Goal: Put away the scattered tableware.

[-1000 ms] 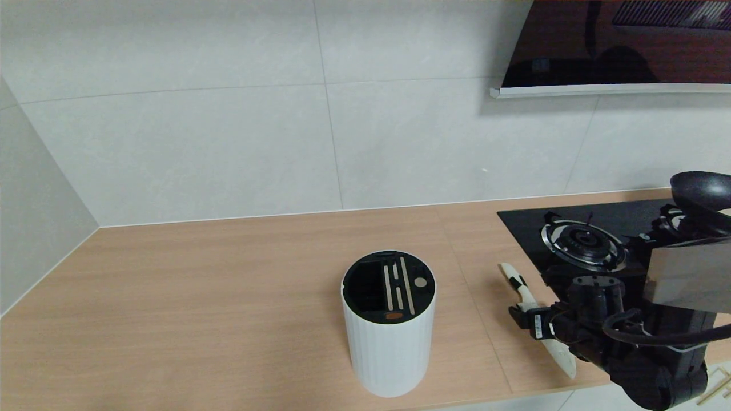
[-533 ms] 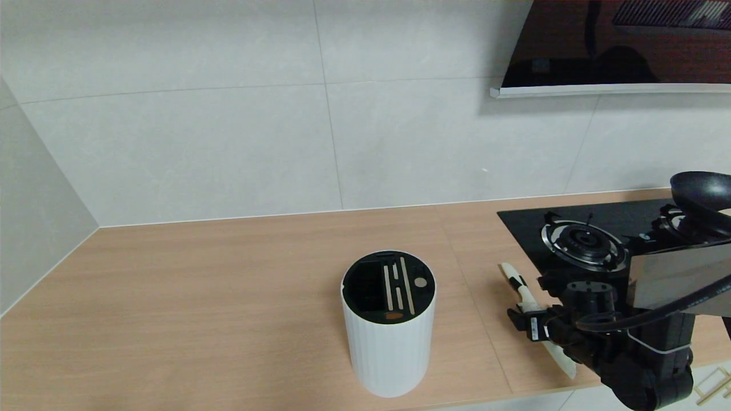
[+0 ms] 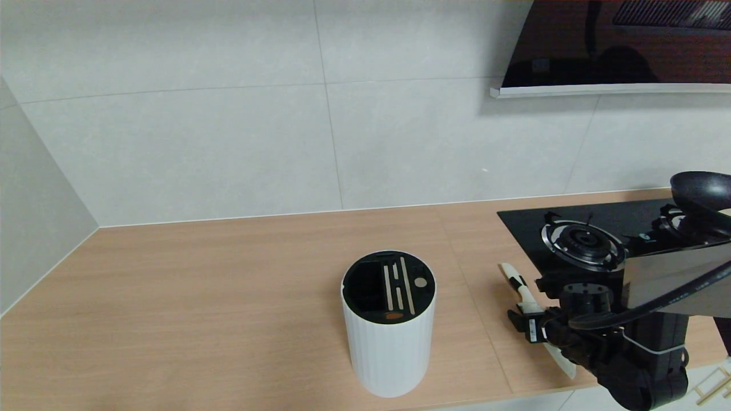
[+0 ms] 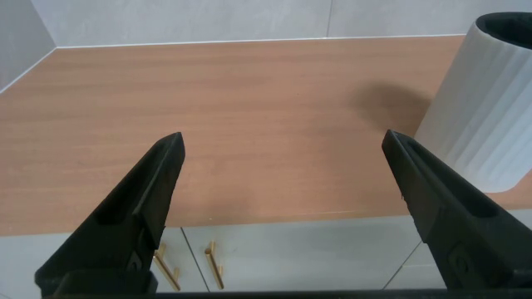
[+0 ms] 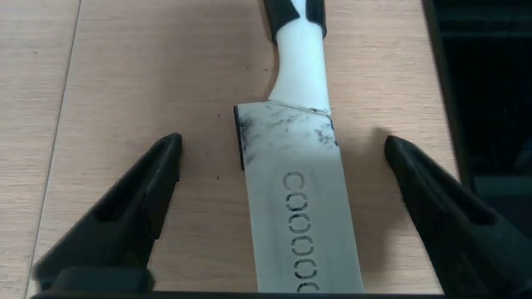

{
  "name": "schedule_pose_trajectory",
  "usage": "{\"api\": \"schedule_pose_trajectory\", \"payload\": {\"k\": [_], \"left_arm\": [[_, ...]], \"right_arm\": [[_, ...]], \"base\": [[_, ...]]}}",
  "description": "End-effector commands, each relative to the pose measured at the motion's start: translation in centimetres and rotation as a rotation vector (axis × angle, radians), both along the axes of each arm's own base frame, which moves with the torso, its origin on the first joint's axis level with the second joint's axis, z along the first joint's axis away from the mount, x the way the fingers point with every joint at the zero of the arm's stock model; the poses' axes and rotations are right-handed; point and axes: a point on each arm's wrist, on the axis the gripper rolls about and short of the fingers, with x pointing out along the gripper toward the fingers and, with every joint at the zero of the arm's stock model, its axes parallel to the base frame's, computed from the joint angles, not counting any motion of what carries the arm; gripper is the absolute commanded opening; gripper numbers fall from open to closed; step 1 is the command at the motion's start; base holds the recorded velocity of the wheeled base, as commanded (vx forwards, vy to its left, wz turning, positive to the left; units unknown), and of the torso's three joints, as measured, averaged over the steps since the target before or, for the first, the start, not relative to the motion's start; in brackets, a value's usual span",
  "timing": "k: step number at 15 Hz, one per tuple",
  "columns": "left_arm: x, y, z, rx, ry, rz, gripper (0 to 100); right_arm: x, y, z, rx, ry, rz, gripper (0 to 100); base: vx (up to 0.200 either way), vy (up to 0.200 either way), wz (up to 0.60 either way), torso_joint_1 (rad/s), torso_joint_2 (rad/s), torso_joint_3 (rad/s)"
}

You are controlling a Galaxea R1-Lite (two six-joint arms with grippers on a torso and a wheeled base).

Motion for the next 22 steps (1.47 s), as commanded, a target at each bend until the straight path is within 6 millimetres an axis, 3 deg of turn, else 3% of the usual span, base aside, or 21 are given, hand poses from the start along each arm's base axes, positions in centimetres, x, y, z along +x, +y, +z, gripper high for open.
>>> {"api": "schedule_pose_trajectory", "payload": {"k": [1,10,12,17,19,22], "left_arm": [[0.0,0.0,0.0,0.0,0.0,0.001,100],[0.0,0.0,0.0,0.0,0.0,0.001,100],[0.0,0.0,0.0,0.0,0.0,0.001,100],[0.0,0.0,0.0,0.006,0.0,0.001,100],[0.0,0.0,0.0,0.014,0.0,0.001,100],[0.0,0.0,0.2,0.007,-0.012,0.001,100]], "right_arm": [[0.0,0.0,-0.1,0.0,0.002,0.001,0],[0.0,-0.5,0.3,-0.003,-0.001,-0.014,0],[-0.4,-0.7,2.4,0.001,-0.05,-0.03,0],[-3.4,-0.8,10.8,0.026,-0.145,-0.013,0],[-4.3,-0.9,12.3,0.026,-0.146,-0.008,0],[-4.8,-0.9,12.8,0.027,-0.157,0.002,0]], "base": [[0.0,0.0,0.0,0.0,0.0,0.0],[0.0,0.0,0.0,0.0,0.0,0.0],[0.0,0.0,0.0,0.0,0.0,0.0],[0.0,0.0,0.0,0.0,0.0,0.0],[0.0,0.0,0.0,0.0,0.0,0.0],[0.0,0.0,0.0,0.0,0.0,0.0]]}}
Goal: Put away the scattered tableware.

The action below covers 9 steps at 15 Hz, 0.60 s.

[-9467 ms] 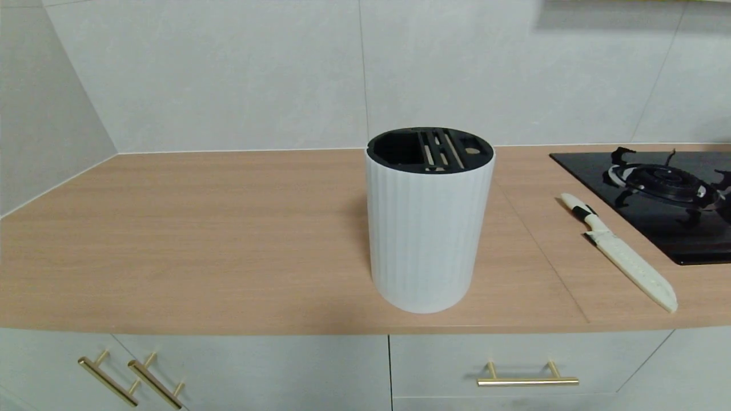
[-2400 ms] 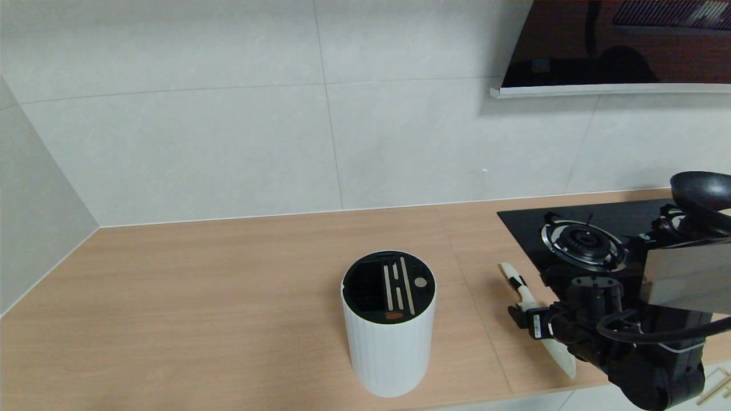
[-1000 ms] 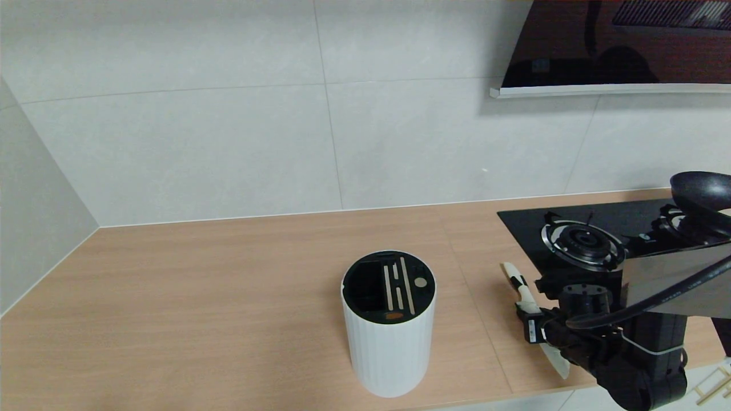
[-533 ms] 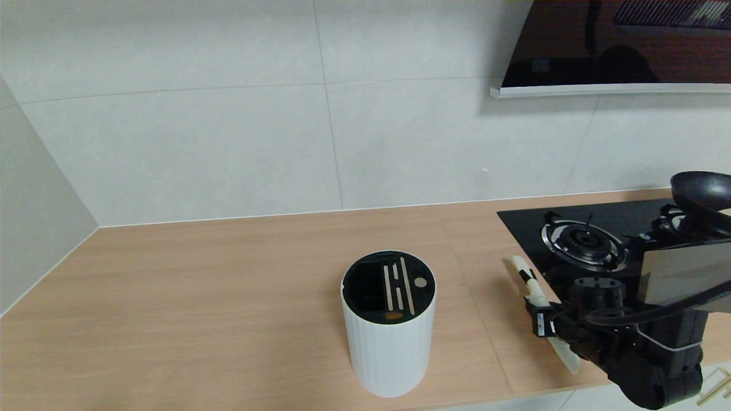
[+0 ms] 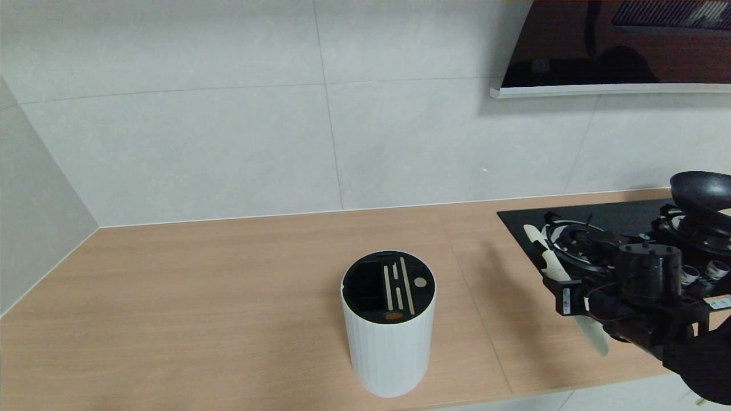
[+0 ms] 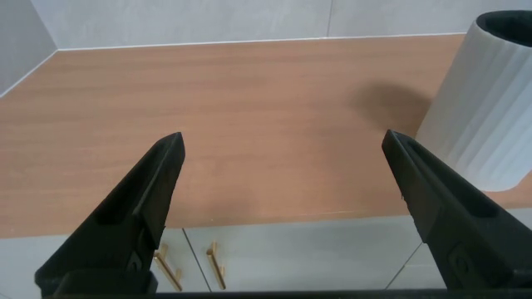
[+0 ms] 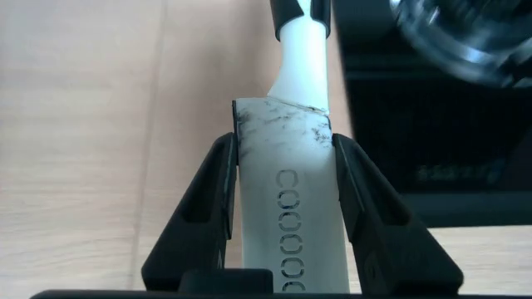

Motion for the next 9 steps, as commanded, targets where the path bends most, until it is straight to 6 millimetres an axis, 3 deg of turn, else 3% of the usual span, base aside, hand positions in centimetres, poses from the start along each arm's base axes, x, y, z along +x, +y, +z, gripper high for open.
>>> {"api": "schedule_pose_trajectory", "payload": {"k": [1,4,7,9], "left_arm": [[-0.2,0.0,0.9,-0.009,-0.059,-0.001,100],[-0.6,-0.2,2.6,-0.034,-0.147,-0.079,100],[-1.3,-0.6,3.6,-0.028,-0.106,-0.264,100],[-1.6,-0.9,4.5,-0.061,-0.013,-0.403,100]], "right_arm": [[-0.7,0.0,1.8,0.014,-0.061,0.006,0],[-1.4,0.9,3.2,0.024,-0.107,0.036,0],[-1.5,2.0,5.1,0.029,-0.157,0.077,0],[0.1,3.8,8.3,0.013,-0.193,0.129,0]], "base": [[0.0,0.0,0.0,0.0,0.0,0.0],[0.0,0.0,0.0,0.0,0.0,0.0],[0.0,0.0,0.0,0.0,0.0,0.0],[0.0,0.0,0.0,0.0,0.0,0.0]]}}
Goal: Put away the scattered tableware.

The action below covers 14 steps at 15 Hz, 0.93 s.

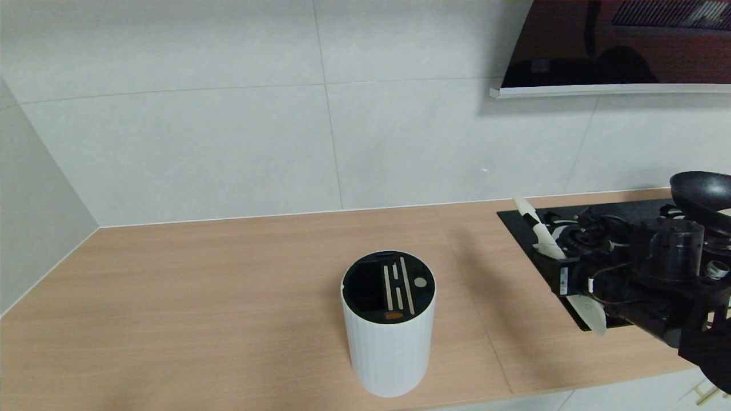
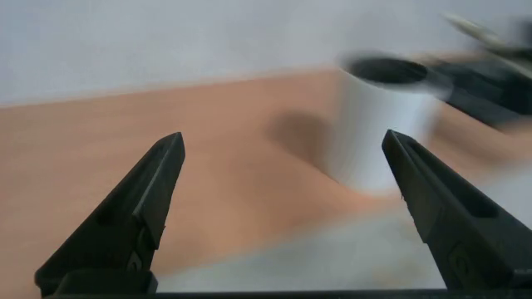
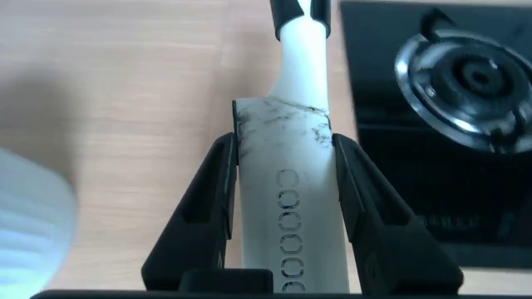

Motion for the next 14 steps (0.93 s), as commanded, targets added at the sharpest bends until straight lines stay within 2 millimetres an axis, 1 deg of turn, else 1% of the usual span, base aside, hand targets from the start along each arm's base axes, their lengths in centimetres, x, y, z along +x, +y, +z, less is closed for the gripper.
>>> {"api": "schedule_pose_trajectory", "payload": {"k": [1,2,3,4,5,6,7,8,9,10,11,12,14], "left_arm": [[0.0,-0.1,1.9,-0.014,0.023,-0.076,100],[0.1,-0.2,2.6,-0.034,0.037,-0.12,100],[0.1,-0.3,3.0,-0.048,0.043,-0.14,100],[0.6,-0.4,5.6,-0.087,0.072,-0.223,100],[1.3,-0.5,6.7,-0.091,0.1,-0.254,100],[2.9,-0.6,9.0,-0.094,0.148,-0.296,100],[4.0,-0.6,10.2,-0.097,0.177,-0.31,100],[5.8,-0.7,11.7,-0.09,0.199,-0.317,100],[7.7,-0.7,13.1,-0.09,0.207,-0.332,100],[9.6,-1.0,14.0,-0.088,0.219,-0.367,100],[11.3,-1.3,14.6,-0.089,0.227,-0.394,100],[13.2,-1.8,15.0,-0.103,0.239,-0.422,100],[16.5,-3.6,15.2,-0.12,0.259,-0.52,100]], "right_arm": [[1.0,2.8,4.2,0.017,-0.086,0.08,0],[0.9,3.9,4.8,0.025,-0.105,0.112,0],[0.9,4.4,5.3,0.032,-0.122,0.128,0],[0.1,6.1,7.6,0.061,-0.187,0.168,0],[-0.2,6.5,8.3,0.064,-0.194,0.179,0],[-1.1,6.8,8.9,0.064,-0.185,0.199,0],[-1.5,6.7,9.2,0.067,-0.188,0.201,0],[-1.8,6.6,9.6,0.088,-0.196,0.2,0],[-2.1,6.9,9.8,0.097,-0.198,0.214,0],[-2.6,7.4,9.9,0.112,-0.199,0.234,0],[-3.0,7.7,10.1,0.123,-0.203,0.251,0],[-3.6,8.5,10.1,0.13,-0.199,0.283,0],[-4.4,9.9,9.7,0.127,-0.184,0.326,0]], "base": [[0.0,0.0,0.0,0.0,0.0,0.0],[0.0,0.0,0.0,0.0,0.0,0.0],[0.0,0.0,0.0,0.0,0.0,0.0],[0.0,0.0,0.0,0.0,0.0,0.0],[0.0,0.0,0.0,0.0,0.0,0.0],[0.0,0.0,0.0,0.0,0.0,0.0],[0.0,0.0,0.0,0.0,0.0,0.0],[0.0,0.0,0.0,0.0,0.0,0.0],[0.0,0.0,0.0,0.0,0.0,0.0],[0.0,0.0,0.0,0.0,0.0,0.0],[0.0,0.0,0.0,0.0,0.0,0.0],[0.0,0.0,0.0,0.0,0.0,0.0],[0.0,0.0,0.0,0.0,0.0,0.0]]}}
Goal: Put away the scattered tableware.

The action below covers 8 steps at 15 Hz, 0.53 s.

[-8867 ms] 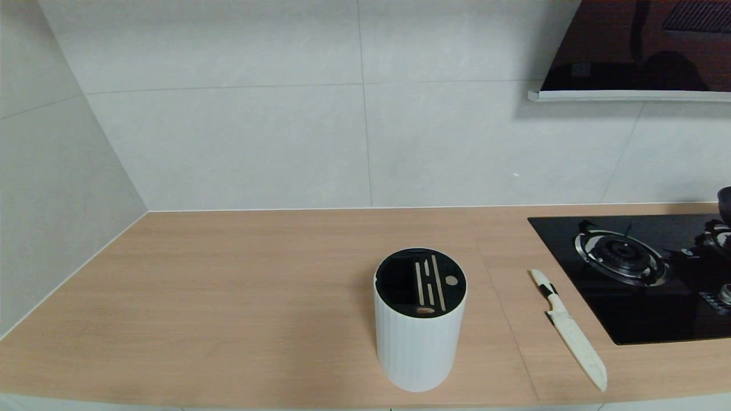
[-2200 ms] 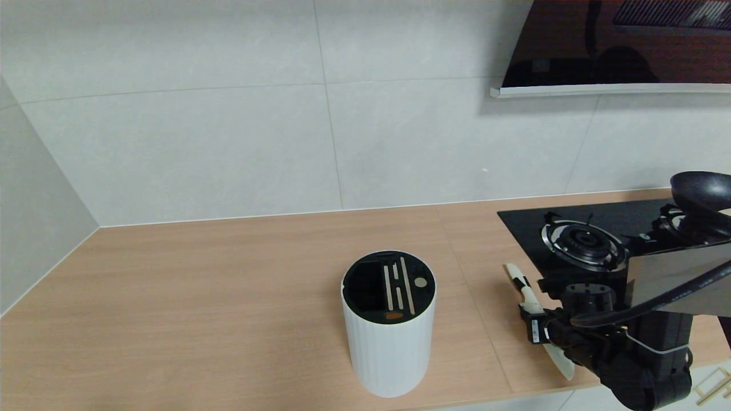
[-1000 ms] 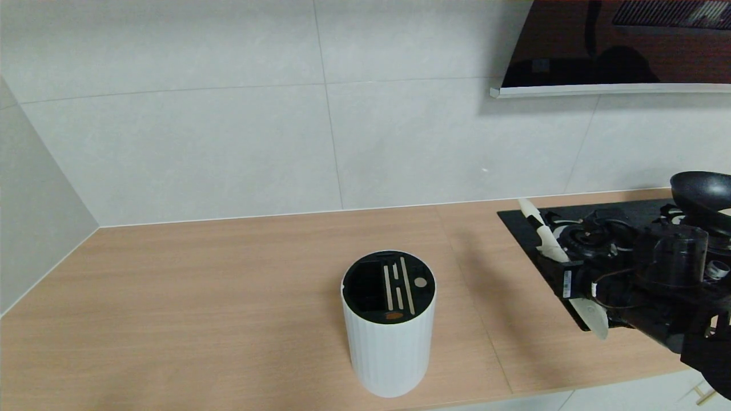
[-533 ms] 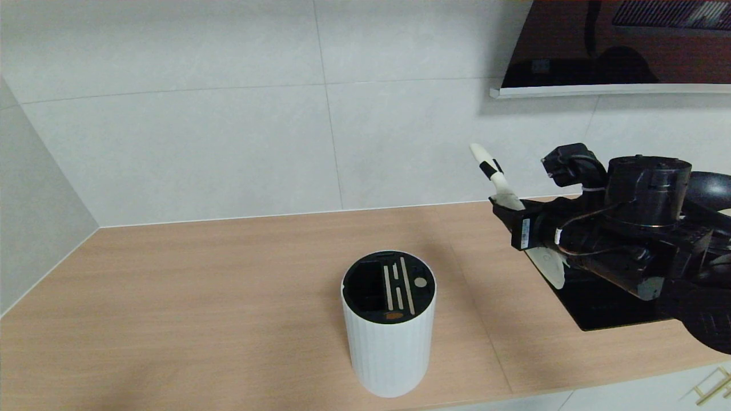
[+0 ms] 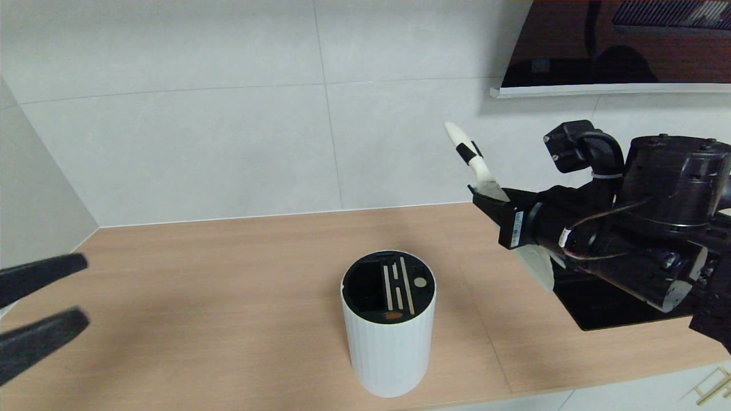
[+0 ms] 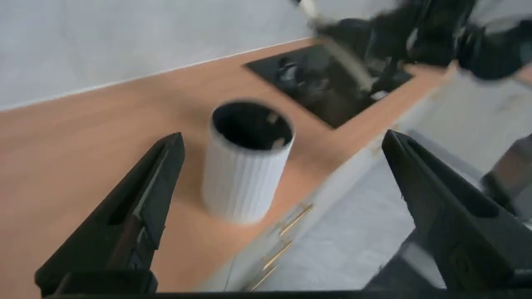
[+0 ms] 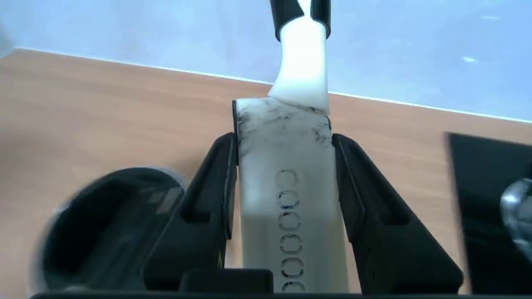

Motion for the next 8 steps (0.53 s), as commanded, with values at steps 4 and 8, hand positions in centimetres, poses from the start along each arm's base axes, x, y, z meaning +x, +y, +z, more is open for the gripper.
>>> {"api": "schedule_pose_trajectory", "payload": {"k": [4,8], "left_arm": [[9.4,-6.1,-1.9,0.017,0.149,-0.175,100],[11.2,-7.9,-3.6,0.016,0.216,-0.208,100]], "right_arm": [[-1.7,2.4,-0.4,-0.001,0.013,0.073,0],[-3.3,4.3,-0.7,0.03,0.034,0.133,0]], "base": [[0.0,0.0,0.0,0.0,0.0,0.0],[0.0,0.0,0.0,0.0,0.0,0.0]]}}
